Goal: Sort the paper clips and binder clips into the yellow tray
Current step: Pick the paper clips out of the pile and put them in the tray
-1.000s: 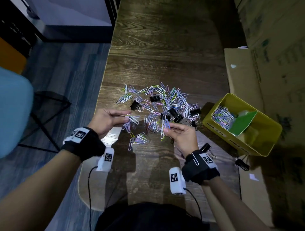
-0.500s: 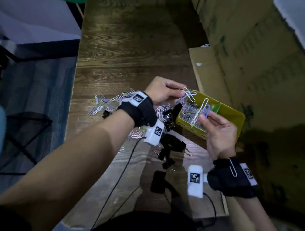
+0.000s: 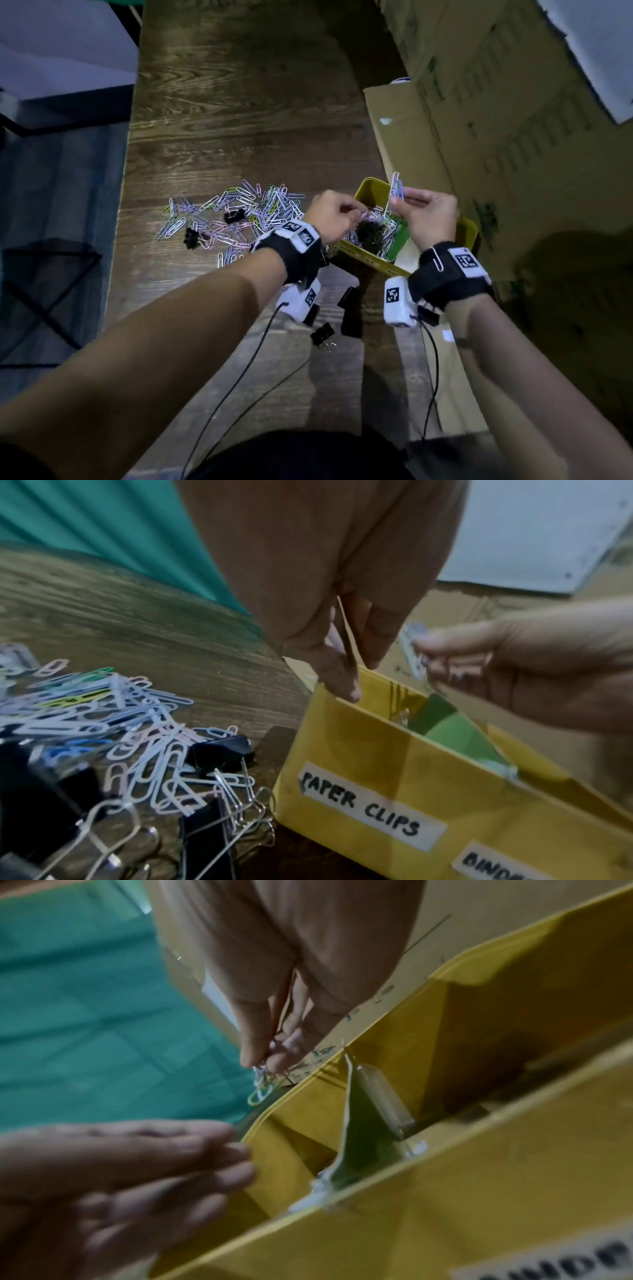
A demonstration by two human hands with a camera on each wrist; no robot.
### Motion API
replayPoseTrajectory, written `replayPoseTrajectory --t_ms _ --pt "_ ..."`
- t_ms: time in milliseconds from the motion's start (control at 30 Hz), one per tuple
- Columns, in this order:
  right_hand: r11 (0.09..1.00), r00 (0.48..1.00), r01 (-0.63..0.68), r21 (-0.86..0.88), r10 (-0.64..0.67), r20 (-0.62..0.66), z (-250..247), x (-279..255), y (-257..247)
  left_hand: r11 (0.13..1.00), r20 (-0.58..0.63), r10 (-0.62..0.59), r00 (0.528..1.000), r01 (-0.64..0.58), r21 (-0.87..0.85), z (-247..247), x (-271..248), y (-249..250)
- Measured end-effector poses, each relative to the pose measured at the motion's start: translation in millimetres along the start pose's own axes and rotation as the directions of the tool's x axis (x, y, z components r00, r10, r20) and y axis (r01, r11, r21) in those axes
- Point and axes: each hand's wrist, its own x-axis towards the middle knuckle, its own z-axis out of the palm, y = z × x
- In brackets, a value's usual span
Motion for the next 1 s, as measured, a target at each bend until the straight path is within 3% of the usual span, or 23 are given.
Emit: replayPoseTrajectory --t_ms 100,233,300,367,467,533,600,700,767,867,933,1000 --pt "0.956 0.997 0.037 -0.291 -0.015 0.077 13 6 -2 0.96 -0.067 -0.095 0.993 0.074 -0.269 -26 -15 -24" --pt "0.797 0.968 0.136 -0.588 0.019 0.251 25 5 -2 0.945 -0.184 -0.202 0.962 0.142 -0.295 -82 -47 -76" --pt "0.736 0.957 0.185 -0.651 0.016 0.289 28 -2 -3 0.947 -0.246 -0.239 0.939 0.169 -0.274 -114 -66 -110" --pt "0.714 0.954 0.26 -0.65 -0.084 0.289 31 -12 -7 0.954 -0.269 -0.27 0.925 0.219 -0.205 -141 -86 -142" --pt "0.72 0.913 0.408 -0.561 -0.307 0.27 46 -42 -14 0.929 -0.264 -0.2 0.944 0.268 0.255 -164 -111 -176" --pt "0.724 0.856 0.514 -0.459 -0.406 0.32 66 -69 -17 0.855 -0.21 -0.108 0.972 0.199 0.479 -164 -122 -193" --pt "0.696 0.78 0.607 -0.384 -0.431 0.454 90 -98 -14 0.838 -0.112 0.0 0.994 0.061 0.542 -155 -125 -203" --pt "0.67 0.662 0.639 -0.378 -0.228 0.714 127 -138 1 0.787 0.074 0.191 0.979 -0.198 0.584 -138 -110 -219" --pt "0.619 0.611 0.644 -0.449 -0.063 0.789 149 -156 22 0.718 0.131 0.182 0.975 -0.223 0.659 -129 -102 -223" --pt "0.52 0.624 0.646 -0.559 0.063 0.779 171 -165 50 0.641 0.229 0.123 0.966 -0.254 0.725 -116 -106 -222" --pt "0.449 0.658 0.649 -0.614 0.074 0.75 177 -167 60 0.58 0.284 0.087 0.955 -0.28 0.764 -112 -117 -226" --pt "0.396 0.657 0.682 -0.615 0.04 0.753 180 -174 67 0.56 0.328 0.134 0.935 -0.345 0.753 -111 -133 -233"
